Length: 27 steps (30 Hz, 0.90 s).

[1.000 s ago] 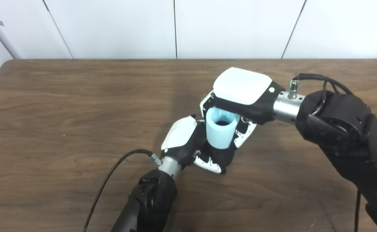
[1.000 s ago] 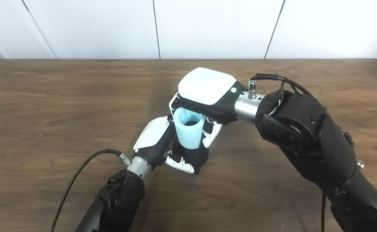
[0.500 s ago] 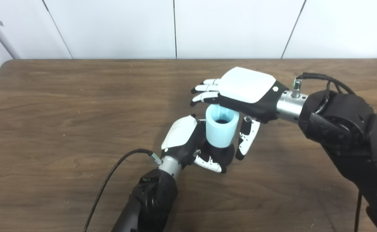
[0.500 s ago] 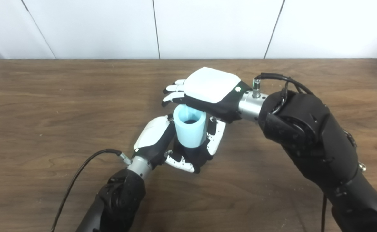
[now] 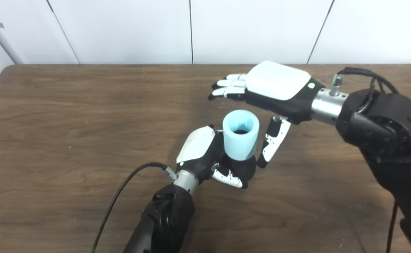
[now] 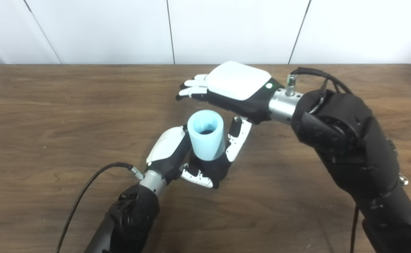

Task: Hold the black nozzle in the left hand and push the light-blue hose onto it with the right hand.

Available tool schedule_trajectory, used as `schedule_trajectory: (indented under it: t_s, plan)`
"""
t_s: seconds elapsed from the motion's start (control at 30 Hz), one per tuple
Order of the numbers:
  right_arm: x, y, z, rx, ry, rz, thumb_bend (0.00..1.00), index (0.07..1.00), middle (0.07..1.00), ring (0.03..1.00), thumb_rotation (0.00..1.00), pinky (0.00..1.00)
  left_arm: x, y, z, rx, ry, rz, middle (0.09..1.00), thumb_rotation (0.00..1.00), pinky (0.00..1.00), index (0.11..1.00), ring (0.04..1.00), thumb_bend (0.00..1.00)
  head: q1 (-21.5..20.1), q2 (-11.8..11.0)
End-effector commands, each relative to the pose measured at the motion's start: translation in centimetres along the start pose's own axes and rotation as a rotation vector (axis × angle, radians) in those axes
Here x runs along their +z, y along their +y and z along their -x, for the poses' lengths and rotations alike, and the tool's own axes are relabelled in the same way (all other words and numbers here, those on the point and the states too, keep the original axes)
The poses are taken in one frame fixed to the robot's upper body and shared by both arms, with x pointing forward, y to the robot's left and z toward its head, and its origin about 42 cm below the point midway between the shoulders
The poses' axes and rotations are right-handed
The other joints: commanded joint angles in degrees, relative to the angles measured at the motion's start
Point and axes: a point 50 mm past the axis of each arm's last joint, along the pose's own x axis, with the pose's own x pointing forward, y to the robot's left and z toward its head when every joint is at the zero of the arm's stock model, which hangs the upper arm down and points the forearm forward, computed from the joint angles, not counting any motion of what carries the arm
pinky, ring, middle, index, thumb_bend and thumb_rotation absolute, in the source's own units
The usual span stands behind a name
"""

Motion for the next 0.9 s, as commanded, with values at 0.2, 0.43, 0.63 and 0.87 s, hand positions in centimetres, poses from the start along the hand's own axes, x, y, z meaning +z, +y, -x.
schedule_trajectory:
  t_s: [0.2,0.43,0.63,0.87]
  plan:
    - [-0.3,-3.4,2.2,-0.132,0.03,0.007,0.85,0.894,0.937,0.945,0.7,0.81,-2.3,-2.9,1.0,-0.192,0.104,0.045,0.535,0.0,1.0,0.455,0.716,0.52,0.05,0.41]
    - [-0.1,-3.7,2.7,-0.156,0.041,0.0,0.84,0.889,0.934,0.938,0.71,0.81,-2.7,-3.0,1.1,-0.23,0.117,0.024,0.536,0.0,1.0,0.455,0.706,0.52,0.09,0.81]
    - [0.1,-3.6,3.2,-0.191,0.034,-0.01,0.83,0.888,0.922,0.926,0.71,0.8,-2.8,-2.6,0.8,-0.306,0.14,-0.018,0.541,0.0,1.0,0.453,0.712,0.52,-0.31,1.07]
    - [0.0,-3.2,3.4,-0.2,0.035,-0.022,0.83,0.884,0.913,0.922,0.71,0.79,-2.6,-2.1,0.7,-0.371,0.172,-0.061,0.541,0.0,1.0,0.451,0.736,0.52,-0.21,1.26]
